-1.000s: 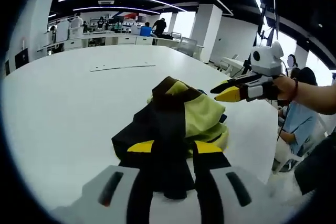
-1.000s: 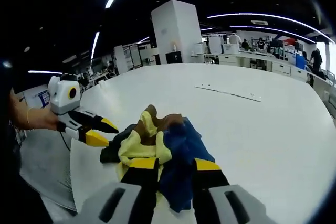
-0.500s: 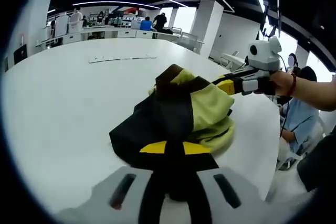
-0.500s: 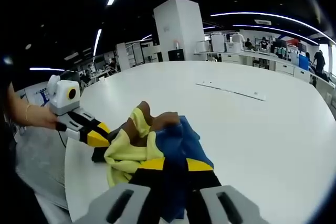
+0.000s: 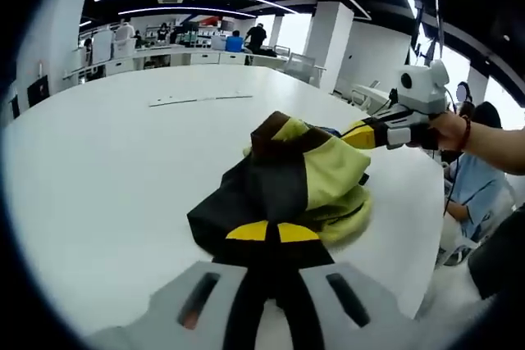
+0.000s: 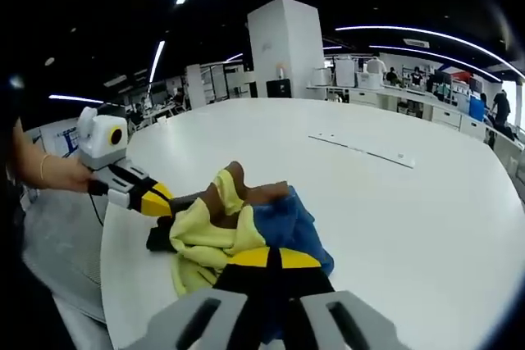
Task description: Fold the garment on the visible template until the final outline fits inside the template.
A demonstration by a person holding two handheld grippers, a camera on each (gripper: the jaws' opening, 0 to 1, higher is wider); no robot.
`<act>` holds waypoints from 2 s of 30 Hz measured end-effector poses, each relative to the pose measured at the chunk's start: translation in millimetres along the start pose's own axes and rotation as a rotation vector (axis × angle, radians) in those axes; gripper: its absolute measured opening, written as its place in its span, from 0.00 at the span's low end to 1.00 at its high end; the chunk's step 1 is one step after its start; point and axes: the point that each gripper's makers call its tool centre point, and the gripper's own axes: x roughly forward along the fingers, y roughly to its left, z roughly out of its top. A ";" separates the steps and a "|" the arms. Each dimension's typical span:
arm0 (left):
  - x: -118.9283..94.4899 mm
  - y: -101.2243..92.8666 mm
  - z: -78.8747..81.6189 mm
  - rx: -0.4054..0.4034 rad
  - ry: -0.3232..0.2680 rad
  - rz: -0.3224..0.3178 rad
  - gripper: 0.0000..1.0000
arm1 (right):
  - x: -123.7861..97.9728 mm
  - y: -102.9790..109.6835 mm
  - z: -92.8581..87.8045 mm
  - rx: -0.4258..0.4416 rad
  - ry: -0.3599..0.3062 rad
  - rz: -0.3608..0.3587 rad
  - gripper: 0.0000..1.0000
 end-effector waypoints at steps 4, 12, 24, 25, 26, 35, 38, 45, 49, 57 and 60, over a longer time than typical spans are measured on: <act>-9.5 4.1 12.3 0.007 -0.024 0.006 0.00 | -7.3 -1.4 6.4 -0.013 -0.009 -0.005 0.00; -31.8 28.0 48.1 0.024 -0.092 0.085 0.00 | -23.7 -3.0 29.8 -0.012 -0.056 -0.011 0.00; -50.0 54.7 100.7 0.031 -0.197 0.143 0.00 | -45.6 -25.6 73.3 -0.067 -0.127 -0.089 0.00; -49.4 56.5 104.6 0.042 -0.200 0.150 0.00 | -47.2 -27.6 77.6 -0.077 -0.131 -0.094 0.00; -49.0 58.2 107.2 0.045 -0.202 0.156 0.00 | -48.7 -30.6 82.1 -0.086 -0.134 -0.102 0.00; -43.3 82.0 156.7 0.080 -0.270 0.175 0.00 | -54.3 -56.1 117.0 -0.086 -0.189 -0.161 0.00; -38.8 89.7 170.9 0.083 -0.288 0.177 0.00 | -52.4 -65.5 125.3 -0.082 -0.201 -0.182 0.00; -10.9 119.1 184.5 0.050 -0.274 0.212 0.00 | -41.4 -97.3 140.5 -0.007 -0.230 -0.236 0.00; 12.7 138.9 185.7 -0.014 -0.267 0.278 0.00 | -25.3 -116.2 137.1 0.059 -0.220 -0.266 0.00; 67.2 166.8 171.3 -0.089 -0.199 0.322 0.00 | 12.7 -159.0 110.0 0.187 -0.164 -0.339 0.00; 87.3 179.4 161.4 -0.100 -0.167 0.332 0.00 | 27.7 -173.1 99.8 0.197 -0.142 -0.358 0.00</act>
